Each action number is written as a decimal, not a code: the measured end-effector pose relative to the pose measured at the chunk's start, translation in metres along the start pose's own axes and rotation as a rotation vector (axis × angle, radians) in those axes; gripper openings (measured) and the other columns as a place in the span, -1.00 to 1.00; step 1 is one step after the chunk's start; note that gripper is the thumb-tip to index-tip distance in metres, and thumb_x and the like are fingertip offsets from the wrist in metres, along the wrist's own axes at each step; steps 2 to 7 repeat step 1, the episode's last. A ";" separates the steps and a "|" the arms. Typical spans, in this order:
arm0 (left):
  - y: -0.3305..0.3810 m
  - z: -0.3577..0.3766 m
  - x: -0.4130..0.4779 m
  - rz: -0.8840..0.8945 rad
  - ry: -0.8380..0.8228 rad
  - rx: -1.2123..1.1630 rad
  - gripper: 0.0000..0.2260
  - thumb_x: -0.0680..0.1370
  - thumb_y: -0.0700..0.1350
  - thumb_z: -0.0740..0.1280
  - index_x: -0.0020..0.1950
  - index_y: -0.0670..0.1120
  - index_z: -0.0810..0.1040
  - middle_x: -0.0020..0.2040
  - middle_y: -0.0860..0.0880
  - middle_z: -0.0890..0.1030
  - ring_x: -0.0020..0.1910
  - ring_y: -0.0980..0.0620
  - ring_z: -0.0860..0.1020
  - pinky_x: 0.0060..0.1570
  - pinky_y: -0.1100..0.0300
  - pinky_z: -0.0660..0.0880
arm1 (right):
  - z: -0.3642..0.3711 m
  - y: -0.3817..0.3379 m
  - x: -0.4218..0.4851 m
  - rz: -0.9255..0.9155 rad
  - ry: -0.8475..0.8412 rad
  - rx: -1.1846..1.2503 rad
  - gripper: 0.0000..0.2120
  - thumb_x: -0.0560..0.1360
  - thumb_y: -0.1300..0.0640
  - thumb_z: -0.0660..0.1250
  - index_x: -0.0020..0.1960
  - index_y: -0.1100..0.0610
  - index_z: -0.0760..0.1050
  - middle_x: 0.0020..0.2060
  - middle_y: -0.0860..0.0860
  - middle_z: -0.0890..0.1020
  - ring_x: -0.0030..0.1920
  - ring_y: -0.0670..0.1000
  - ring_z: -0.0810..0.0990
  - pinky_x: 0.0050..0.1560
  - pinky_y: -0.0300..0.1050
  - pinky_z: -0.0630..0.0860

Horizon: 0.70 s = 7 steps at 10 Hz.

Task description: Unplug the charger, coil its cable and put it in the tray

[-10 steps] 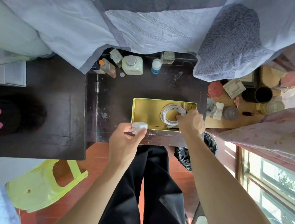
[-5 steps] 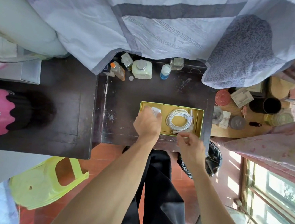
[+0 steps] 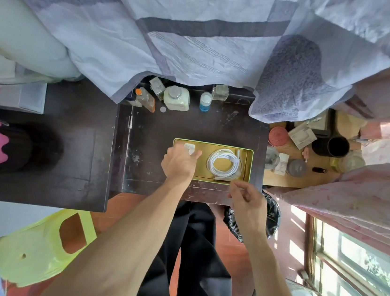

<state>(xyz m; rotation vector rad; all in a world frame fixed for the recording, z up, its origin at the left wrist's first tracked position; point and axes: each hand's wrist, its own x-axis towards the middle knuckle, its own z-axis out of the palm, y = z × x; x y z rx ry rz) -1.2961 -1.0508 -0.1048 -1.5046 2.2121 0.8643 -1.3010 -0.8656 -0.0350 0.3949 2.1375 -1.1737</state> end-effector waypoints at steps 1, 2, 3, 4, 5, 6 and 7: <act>-0.012 -0.029 -0.029 0.100 -0.044 0.040 -0.59 0.58 0.24 0.28 0.21 -0.06 0.53 -0.04 -0.05 0.72 -0.02 -0.14 0.68 -0.10 0.04 0.52 | -0.039 -0.039 -0.037 -0.084 0.097 0.057 -0.91 0.60 0.19 0.43 0.04 0.03 0.69 -0.18 0.10 0.74 -0.27 -0.07 0.65 -0.34 -0.35 0.53; -0.012 -0.029 -0.029 0.100 -0.044 0.040 -0.59 0.58 0.24 0.28 0.21 -0.06 0.53 -0.04 -0.05 0.72 -0.02 -0.14 0.68 -0.10 0.04 0.52 | -0.039 -0.039 -0.037 -0.084 0.097 0.057 -0.91 0.60 0.19 0.43 0.04 0.03 0.69 -0.18 0.10 0.74 -0.27 -0.07 0.65 -0.34 -0.35 0.53; -0.012 -0.029 -0.029 0.100 -0.044 0.040 -0.59 0.58 0.24 0.28 0.21 -0.06 0.53 -0.04 -0.05 0.72 -0.02 -0.14 0.68 -0.10 0.04 0.52 | -0.039 -0.039 -0.037 -0.084 0.097 0.057 -0.91 0.60 0.19 0.43 0.04 0.03 0.69 -0.18 0.10 0.74 -0.27 -0.07 0.65 -0.34 -0.35 0.53; -0.012 -0.029 -0.029 0.100 -0.044 0.040 -0.59 0.58 0.24 0.28 0.21 -0.06 0.53 -0.04 -0.05 0.72 -0.02 -0.14 0.68 -0.10 0.04 0.52 | -0.039 -0.039 -0.037 -0.084 0.097 0.057 -0.91 0.60 0.19 0.43 0.04 0.03 0.69 -0.18 0.10 0.74 -0.27 -0.07 0.65 -0.34 -0.35 0.53; -0.012 -0.029 -0.029 0.100 -0.044 0.040 -0.59 0.58 0.24 0.28 0.21 -0.06 0.53 -0.04 -0.05 0.72 -0.02 -0.14 0.68 -0.10 0.04 0.52 | -0.039 -0.039 -0.037 -0.084 0.097 0.057 -0.91 0.60 0.19 0.43 0.04 0.03 0.69 -0.18 0.10 0.74 -0.27 -0.07 0.65 -0.34 -0.35 0.53; -0.012 -0.029 -0.029 0.100 -0.044 0.040 -0.59 0.58 0.24 0.28 0.21 -0.06 0.53 -0.04 -0.05 0.72 -0.02 -0.14 0.68 -0.10 0.04 0.52 | -0.039 -0.039 -0.037 -0.084 0.097 0.057 -0.91 0.60 0.19 0.43 0.04 0.03 0.69 -0.18 0.10 0.74 -0.27 -0.07 0.65 -0.34 -0.35 0.53; -0.012 -0.029 -0.029 0.100 -0.044 0.040 -0.59 0.58 0.24 0.28 0.21 -0.06 0.53 -0.04 -0.05 0.72 -0.02 -0.14 0.68 -0.10 0.04 0.52 | -0.039 -0.039 -0.037 -0.084 0.097 0.057 -0.91 0.60 0.19 0.43 0.04 0.03 0.69 -0.18 0.10 0.74 -0.27 -0.07 0.65 -0.34 -0.35 0.53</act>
